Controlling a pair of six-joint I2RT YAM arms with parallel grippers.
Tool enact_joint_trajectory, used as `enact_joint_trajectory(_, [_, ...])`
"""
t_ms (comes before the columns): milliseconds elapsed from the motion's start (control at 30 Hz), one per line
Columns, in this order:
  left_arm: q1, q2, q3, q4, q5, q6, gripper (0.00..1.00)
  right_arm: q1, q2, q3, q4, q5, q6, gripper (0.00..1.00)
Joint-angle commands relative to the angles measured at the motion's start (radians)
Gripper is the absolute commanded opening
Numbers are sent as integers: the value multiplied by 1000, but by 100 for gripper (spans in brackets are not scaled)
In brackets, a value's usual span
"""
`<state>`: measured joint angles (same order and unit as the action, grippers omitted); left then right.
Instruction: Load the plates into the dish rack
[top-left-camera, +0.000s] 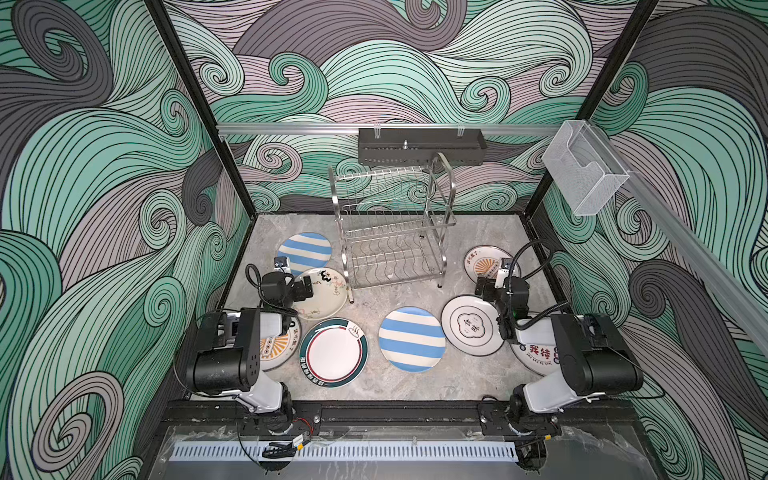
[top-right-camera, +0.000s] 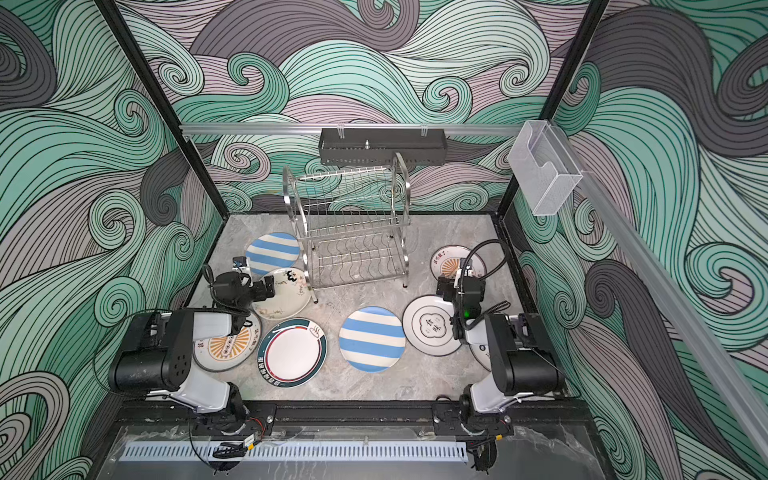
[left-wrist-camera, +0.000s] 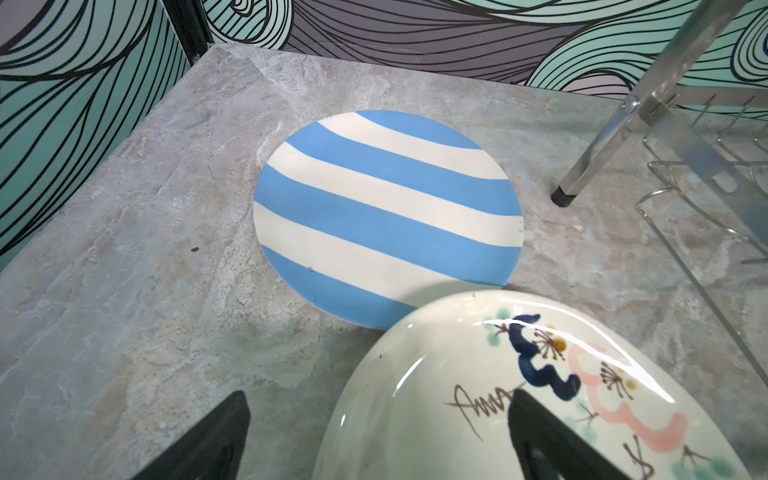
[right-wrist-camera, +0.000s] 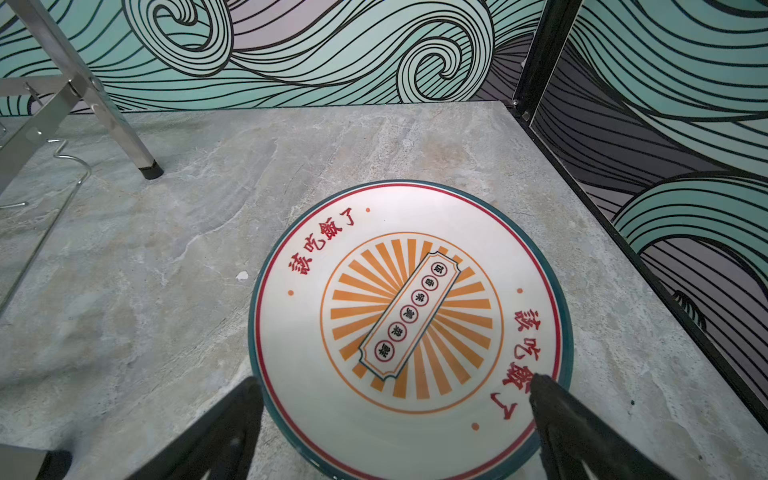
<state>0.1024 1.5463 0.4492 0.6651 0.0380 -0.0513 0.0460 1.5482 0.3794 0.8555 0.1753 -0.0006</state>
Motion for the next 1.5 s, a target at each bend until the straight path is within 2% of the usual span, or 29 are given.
enact_joint_trajectory(0, [-4,-18,29,-15,8,13,99,2,-11,15,11,-10,-7,99])
enact_joint_trajectory(1100, [-4,-20,26,-9,10,14,99,-1,-16,20,0,-15,-1,97])
enact_joint_trajectory(1200, [-4,-55,74,-111,5,12,98,-7,-53,45,-65,18,18,97])
enact_joint_trajectory(1333, [-5,-116,107,-238,2,-4,99,-39,-147,223,-450,-29,50,97])
enact_joint_trajectory(1467, [-4,-201,174,-411,12,-56,99,-61,-200,358,-682,-92,141,96])
